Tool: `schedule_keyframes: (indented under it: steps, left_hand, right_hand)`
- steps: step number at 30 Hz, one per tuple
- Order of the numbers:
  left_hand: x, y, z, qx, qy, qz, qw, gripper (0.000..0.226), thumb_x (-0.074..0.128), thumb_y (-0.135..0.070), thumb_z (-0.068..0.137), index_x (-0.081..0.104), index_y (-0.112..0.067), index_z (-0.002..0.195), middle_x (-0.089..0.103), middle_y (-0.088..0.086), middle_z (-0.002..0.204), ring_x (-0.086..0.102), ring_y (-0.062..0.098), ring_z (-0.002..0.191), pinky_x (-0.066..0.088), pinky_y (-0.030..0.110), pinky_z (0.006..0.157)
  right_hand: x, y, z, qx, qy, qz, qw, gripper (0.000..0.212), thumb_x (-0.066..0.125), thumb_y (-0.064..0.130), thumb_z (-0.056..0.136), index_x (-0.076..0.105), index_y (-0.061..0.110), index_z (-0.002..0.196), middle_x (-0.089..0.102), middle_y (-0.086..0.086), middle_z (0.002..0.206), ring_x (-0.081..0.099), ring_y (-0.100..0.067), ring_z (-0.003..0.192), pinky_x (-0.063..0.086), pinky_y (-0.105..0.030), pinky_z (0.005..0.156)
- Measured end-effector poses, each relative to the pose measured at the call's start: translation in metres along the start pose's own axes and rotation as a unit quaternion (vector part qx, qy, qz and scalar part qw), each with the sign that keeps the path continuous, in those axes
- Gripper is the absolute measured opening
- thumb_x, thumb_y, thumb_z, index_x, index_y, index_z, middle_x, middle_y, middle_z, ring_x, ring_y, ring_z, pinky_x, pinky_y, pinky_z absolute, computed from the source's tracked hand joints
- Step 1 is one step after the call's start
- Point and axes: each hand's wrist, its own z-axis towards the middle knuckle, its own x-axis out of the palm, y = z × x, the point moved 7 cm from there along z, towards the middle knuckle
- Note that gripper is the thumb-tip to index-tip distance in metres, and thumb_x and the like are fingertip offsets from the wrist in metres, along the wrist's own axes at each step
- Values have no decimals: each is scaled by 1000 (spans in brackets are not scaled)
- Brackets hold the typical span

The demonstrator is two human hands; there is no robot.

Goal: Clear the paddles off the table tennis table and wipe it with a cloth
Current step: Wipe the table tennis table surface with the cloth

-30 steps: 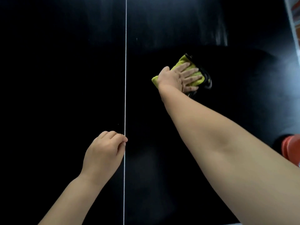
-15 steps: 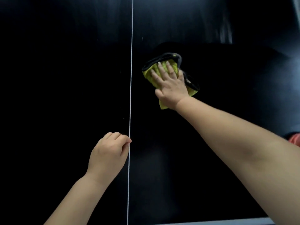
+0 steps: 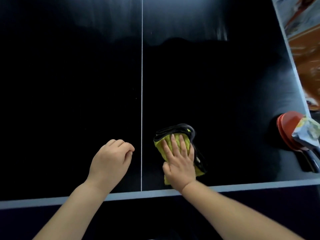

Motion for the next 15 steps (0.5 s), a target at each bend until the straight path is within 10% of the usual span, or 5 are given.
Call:
schedule_keyframes:
  steps: [5,8,15]
  left_hand:
    - [-2,4,-27,-6,-1,3,1000,30,40,-24,84,69,-15,81,62,-8,75,59,15,71,50,26,60]
    - [-5,9,-32,-15,-5,4,1000,30,40,-24,84,69,-15,80,62,-7,74,58,15,70,51,27,59]
    - [-14,30,-14,-53,-17,12,998,30,42,-24,83,70,-13,81,63,-6,75,59,15,70,52,28,59]
  right_hand:
    - [16,35,-38,218,23,127,967,86,38,41,70,22,23,153,25,-12,159,13,-31,146,-2,-49,114]
    - [16,48,-21,294,56,204,932,85,26,45,81,-16,30,153,-22,-6,161,-30,-27,141,-25,-50,108]
    - [-27,61,102,445,53,372,813,91,49,41,93,-15,16,153,-32,-18,155,-31,-43,140,-13,-64,110]
